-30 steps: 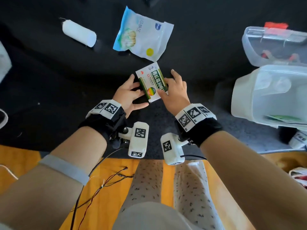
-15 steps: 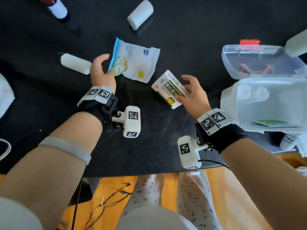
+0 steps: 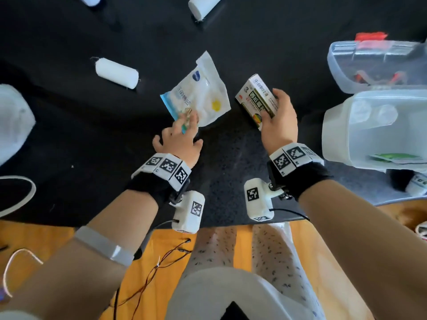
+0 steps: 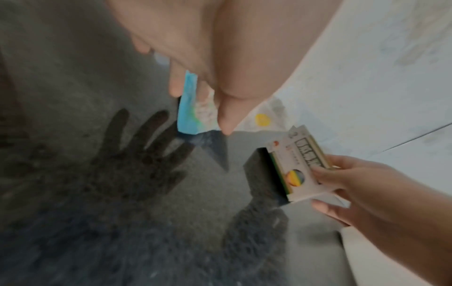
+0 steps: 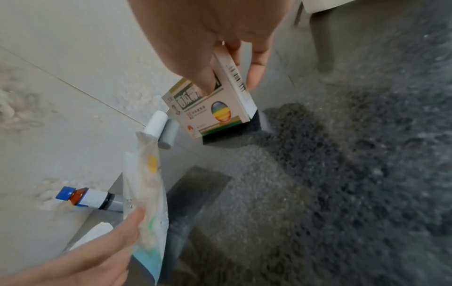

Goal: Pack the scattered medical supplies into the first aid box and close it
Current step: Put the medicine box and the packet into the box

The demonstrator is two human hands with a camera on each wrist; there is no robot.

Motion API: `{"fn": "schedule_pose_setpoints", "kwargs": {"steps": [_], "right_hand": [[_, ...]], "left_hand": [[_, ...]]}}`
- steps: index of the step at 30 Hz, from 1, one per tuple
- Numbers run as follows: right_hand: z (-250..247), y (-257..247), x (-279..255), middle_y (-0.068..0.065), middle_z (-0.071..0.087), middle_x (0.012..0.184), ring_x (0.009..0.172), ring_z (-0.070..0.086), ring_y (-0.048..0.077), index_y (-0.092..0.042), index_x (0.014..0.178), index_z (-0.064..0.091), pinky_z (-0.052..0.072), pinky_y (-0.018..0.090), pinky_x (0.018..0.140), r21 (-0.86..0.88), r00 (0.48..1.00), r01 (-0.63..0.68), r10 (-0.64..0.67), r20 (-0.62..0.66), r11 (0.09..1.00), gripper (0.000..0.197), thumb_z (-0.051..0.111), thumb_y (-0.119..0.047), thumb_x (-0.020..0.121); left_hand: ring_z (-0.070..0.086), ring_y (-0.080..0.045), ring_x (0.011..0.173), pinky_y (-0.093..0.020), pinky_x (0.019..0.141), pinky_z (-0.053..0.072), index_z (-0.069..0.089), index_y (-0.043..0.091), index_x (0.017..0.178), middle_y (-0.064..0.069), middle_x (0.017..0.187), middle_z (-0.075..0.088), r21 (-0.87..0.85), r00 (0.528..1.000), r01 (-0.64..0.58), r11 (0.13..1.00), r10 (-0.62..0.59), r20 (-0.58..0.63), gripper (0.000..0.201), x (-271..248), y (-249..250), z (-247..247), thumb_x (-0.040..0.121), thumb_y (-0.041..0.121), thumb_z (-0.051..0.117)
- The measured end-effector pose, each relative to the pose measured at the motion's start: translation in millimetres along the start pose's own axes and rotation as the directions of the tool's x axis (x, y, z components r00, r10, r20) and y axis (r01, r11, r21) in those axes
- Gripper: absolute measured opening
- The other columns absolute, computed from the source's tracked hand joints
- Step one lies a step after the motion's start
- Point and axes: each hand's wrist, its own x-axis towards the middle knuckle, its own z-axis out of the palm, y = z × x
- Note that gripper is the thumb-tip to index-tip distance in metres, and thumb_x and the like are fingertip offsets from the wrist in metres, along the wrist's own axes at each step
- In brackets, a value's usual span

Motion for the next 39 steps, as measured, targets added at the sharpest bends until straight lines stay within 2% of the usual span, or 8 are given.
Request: {"fn": "schedule_pose_setpoints", "kwargs": {"steps": [5, 8, 11, 15, 23, 27, 33, 39], "right_hand": [[-8.3, 0.8, 1.3, 0.004, 0.051, 0.131, 0.123, 0.044, 0.023, -0.018, 0.132, 0.042, 0.038, 0.033, 0.097, -0.115, 0.996, 0.048, -0.038, 0.086, 0.992, 0.047, 0.049, -0.005, 0.089], [-12.0, 4.7, 3.6, 0.005, 0.054, 0.126, 0.118, 0.047, 0.026, -0.019, 0.13, 0.045, 0.04, 0.034, 0.093, -0.163, 0.986, 0.118, -0.096, 0.138, 0.979, 0.047, 0.051, -0.001, 0.087], [-13.4, 9.0, 3.3, 0.006, 0.055, 0.123, 0.116, 0.046, 0.027, -0.02, 0.128, 0.047, 0.04, 0.037, 0.091, -0.223, 0.97, 0.188, -0.146, 0.194, 0.956, 0.048, 0.05, 0.002, 0.086], [-16.8, 21.3, -1.1, 0.011, 0.057, 0.119, 0.112, 0.046, 0.03, -0.015, 0.123, 0.056, 0.033, 0.027, 0.09, -0.259, 0.945, 0.253, -0.181, 0.273, 0.932, 0.042, 0.052, 0.003, 0.084], [-39.0, 33.1, -17.6, 0.007, 0.06, 0.114, 0.112, 0.05, 0.026, -0.018, 0.115, 0.059, 0.037, 0.027, 0.088, -0.219, 0.944, 0.117, -0.04, 0.327, 0.969, 0.035, 0.06, -0.004, 0.083], [-65.3, 23.9, -20.4, 0.008, 0.065, 0.114, 0.106, 0.06, 0.023, -0.014, 0.117, 0.057, 0.047, 0.03, 0.084, -0.118, 0.857, -0.022, 0.079, 0.51, 0.993, 0.038, 0.066, -0.008, 0.08], [-134.5, 11.1, -26.2, 0.0, 0.064, 0.101, 0.102, 0.063, 0.024, -0.021, 0.101, 0.053, 0.052, 0.041, 0.093, 0.217, 0.857, -0.045, -0.074, 0.51, 0.975, 0.035, 0.071, -0.005, 0.076], [-231.2, 39.3, -6.0, 0.006, 0.063, 0.102, 0.1, 0.062, 0.03, -0.02, 0.094, 0.053, 0.051, 0.049, 0.093, 0.334, 0.921, 0.034, -0.159, 0.355, 0.942, 0.032, 0.07, -0.002, 0.074]], "left_hand": [[0.041, -0.032, 0.121, -0.047, 0.102, 0.027, 0.031, 0.028, 0.14, -0.012, 0.135, 0.045, 0.173, 0.992, -0.011, 0.985, -0.011, 0.128, 0.049, -12.3, 14.5, -18.8, 0.093, 0.045, 0.032], [0.052, -0.029, 0.105, -0.04, 0.089, 0.034, 0.059, 0.021, 0.113, -0.009, 0.118, 0.058, 0.049, 0.994, -0.027, 0.998, 0.032, -0.1, 0.032, 5.9, 17.7, -42.2, 0.09, 0.032, 0.04], [0.043, -0.032, 0.125, -0.045, 0.098, 0.036, 0.048, 0.023, 0.128, -0.009, 0.135, 0.046, -0.165, 0.962, -0.061, 0.984, 0.014, -0.274, 0.047, 37.9, 14.6, -52.6, 0.081, 0.019, 0.056], [0.03, -0.033, 0.137, -0.049, 0.107, 0.031, 0.026, 0.022, 0.143, -0.004, 0.154, 0.024, -0.033, 0.997, -0.064, 0.997, 0.062, -0.038, 0.085, 55.7, 20.3, -47.6, 0.072, 0.033, 0.072], [0.063, -0.029, 0.1, -0.042, 0.095, 0.045, 0.064, 0.019, 0.097, -0.002, 0.099, 0.068, -0.189, 0.992, 0.12, 0.975, -0.109, 0.065, 0.047, 19.5, 17.8, -41.3, 0.059, 0.043, 0.076], [0.063, -0.015, 0.073, -0.026, 0.064, 0.048, 0.061, 0.021, 0.07, 0.006, 0.075, 0.064, -0.507, 0.987, 0.15, 0.849, -0.098, 0.129, 0.025, -15.5, 23.1, -45.9, 0.064, 0.036, 0.08], [0.06, -0.003, 0.073, -0.002, 0.049, 0.042, 0.059, 0.013, 0.102, 0.007, 0.083, 0.06, -0.845, 0.997, -0.077, 0.528, 0.039, -0.066, 0.034, -73.7, 84.0, -59.1, 0.072, 0.002, 0.073], [0.063, -0.005, 0.072, -0.012, 0.055, 0.045, 0.059, 0.026, 0.083, 0.007, 0.082, 0.064, -0.937, 0.985, -0.143, 0.318, 0.143, -0.102, 0.026, -103.1, 183.4, -53.2, 0.072, 0.008, 0.074]]}}
